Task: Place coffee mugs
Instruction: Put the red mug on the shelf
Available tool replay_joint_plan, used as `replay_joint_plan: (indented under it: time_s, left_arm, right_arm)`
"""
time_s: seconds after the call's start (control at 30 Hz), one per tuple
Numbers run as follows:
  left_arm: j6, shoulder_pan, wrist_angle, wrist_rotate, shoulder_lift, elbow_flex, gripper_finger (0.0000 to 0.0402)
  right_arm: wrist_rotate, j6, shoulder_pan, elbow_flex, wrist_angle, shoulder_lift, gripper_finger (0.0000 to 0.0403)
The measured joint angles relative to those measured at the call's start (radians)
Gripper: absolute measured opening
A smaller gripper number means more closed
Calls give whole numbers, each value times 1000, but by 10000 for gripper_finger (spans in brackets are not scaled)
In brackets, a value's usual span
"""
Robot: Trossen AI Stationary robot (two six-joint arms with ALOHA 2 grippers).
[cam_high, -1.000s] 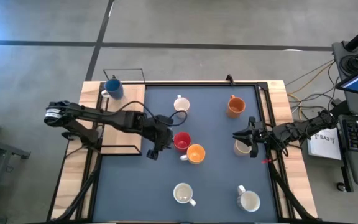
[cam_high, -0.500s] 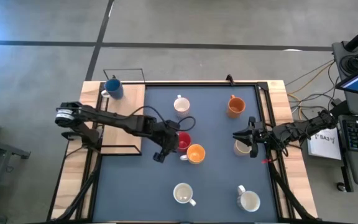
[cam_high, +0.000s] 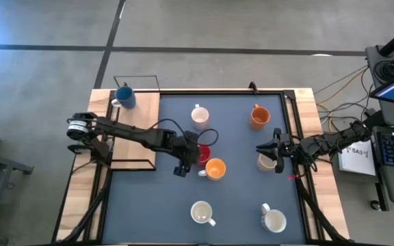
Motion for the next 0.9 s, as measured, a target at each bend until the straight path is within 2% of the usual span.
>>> replay_joint_plan:
  time_s: [0.17,0.4,0.63,0.9]
  left_arm:
    - [4,0,1,-1,0,0,73]
    - [35,0,-15,2,0,0,9]
    - [107,5,-103,1,-32,0,6]
    - [261,45,-317,-1,-184,0,5]
  right_arm:
    - [0,0,0,0,0,0,57]
    - [0,0,0,0,0,0,57]
    - [0,0,0,0,0,0,57]
    - [0,0,0,0,0,0,57]
